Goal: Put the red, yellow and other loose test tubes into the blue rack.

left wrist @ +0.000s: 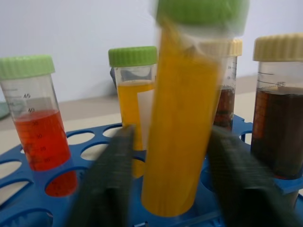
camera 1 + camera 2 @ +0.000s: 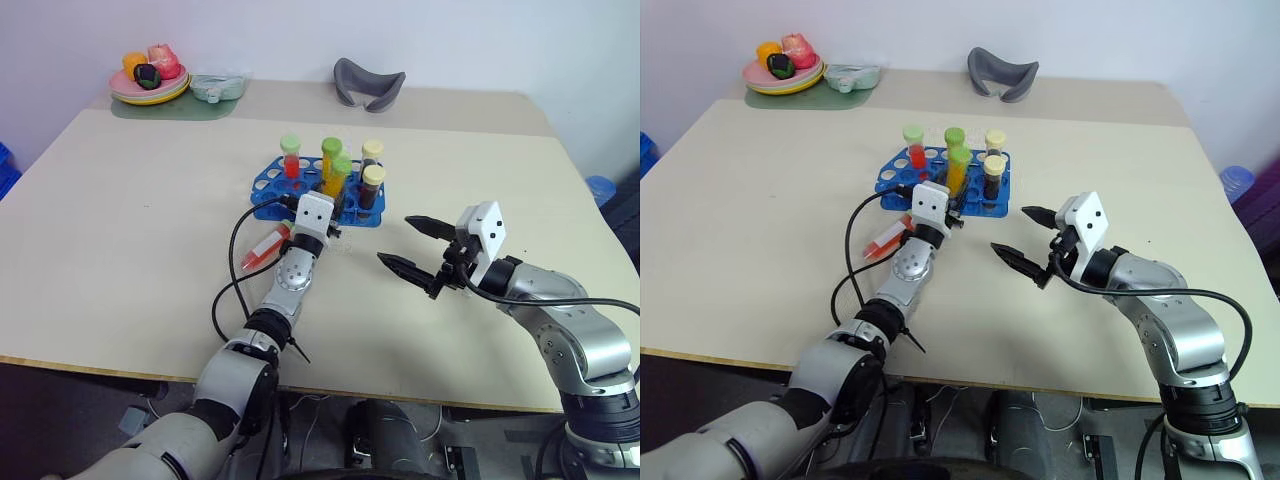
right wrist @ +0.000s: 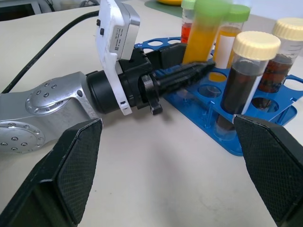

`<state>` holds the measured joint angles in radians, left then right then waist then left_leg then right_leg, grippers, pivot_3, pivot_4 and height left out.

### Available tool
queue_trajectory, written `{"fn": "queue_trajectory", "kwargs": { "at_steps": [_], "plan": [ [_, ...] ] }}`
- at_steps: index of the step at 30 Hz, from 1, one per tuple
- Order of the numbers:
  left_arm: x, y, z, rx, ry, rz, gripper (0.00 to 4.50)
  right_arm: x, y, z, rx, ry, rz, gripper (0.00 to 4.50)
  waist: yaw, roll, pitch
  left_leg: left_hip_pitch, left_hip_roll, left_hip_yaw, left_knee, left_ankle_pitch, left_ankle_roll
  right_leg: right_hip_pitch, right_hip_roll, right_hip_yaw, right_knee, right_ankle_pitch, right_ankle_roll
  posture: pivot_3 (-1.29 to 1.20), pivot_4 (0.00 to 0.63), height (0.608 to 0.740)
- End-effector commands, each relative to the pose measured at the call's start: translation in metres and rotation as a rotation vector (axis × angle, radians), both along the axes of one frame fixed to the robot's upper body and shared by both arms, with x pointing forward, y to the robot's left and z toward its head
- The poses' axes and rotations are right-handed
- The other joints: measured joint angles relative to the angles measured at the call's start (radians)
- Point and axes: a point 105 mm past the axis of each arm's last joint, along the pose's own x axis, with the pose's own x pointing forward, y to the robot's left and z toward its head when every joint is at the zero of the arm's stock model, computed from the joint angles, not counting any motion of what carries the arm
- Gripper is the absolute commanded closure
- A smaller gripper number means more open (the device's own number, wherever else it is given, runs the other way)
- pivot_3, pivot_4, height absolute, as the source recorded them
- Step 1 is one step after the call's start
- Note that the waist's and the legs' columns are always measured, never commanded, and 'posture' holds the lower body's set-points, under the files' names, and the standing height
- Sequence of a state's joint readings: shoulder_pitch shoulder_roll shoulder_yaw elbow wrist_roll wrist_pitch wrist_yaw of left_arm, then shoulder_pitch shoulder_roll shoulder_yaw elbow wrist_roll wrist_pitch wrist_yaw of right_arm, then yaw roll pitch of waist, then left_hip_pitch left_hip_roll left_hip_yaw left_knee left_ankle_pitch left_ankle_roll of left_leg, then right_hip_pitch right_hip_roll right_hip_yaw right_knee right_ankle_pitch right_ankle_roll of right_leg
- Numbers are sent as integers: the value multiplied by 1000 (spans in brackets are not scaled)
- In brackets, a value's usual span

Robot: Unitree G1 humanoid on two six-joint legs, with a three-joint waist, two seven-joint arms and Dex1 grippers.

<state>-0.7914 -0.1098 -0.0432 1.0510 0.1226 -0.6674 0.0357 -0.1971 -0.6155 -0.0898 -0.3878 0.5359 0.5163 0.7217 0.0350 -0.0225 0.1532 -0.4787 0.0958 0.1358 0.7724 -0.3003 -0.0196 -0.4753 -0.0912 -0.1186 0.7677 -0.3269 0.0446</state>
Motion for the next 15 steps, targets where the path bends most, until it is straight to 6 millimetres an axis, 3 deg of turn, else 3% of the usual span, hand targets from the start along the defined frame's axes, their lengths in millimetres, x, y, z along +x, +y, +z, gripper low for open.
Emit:
{"fn": "queue_trajectory", "kwargs": {
  "at_steps": [1,10,12,15],
  "plan": [
    [1,3,13,-30,-43,7,242,-3,4,12,13,-50,18,0,0,0,0,0,0,0,0,0,0,0,0,0,0,0,0,0,150,669],
    [-21,21,44,-73,-160,-83,242,-5,3,12,10,-53,13,0,-6,0,0,0,0,0,0,0,0,0,0,0,0,0,0,0,150,669],
    [-28,39,61,-66,-195,-78,242,-5,3,12,9,-52,18,0,-9,0,0,0,0,0,0,0,0,0,0,0,0,0,0,0,150,669],
    [-43,58,71,-29,-171,-108,242,-4,3,13,9,-54,20,0,-23,0,0,0,1,-2,0,0,-1,0,0,0,0,0,0,0,150,669]
  ]
}}
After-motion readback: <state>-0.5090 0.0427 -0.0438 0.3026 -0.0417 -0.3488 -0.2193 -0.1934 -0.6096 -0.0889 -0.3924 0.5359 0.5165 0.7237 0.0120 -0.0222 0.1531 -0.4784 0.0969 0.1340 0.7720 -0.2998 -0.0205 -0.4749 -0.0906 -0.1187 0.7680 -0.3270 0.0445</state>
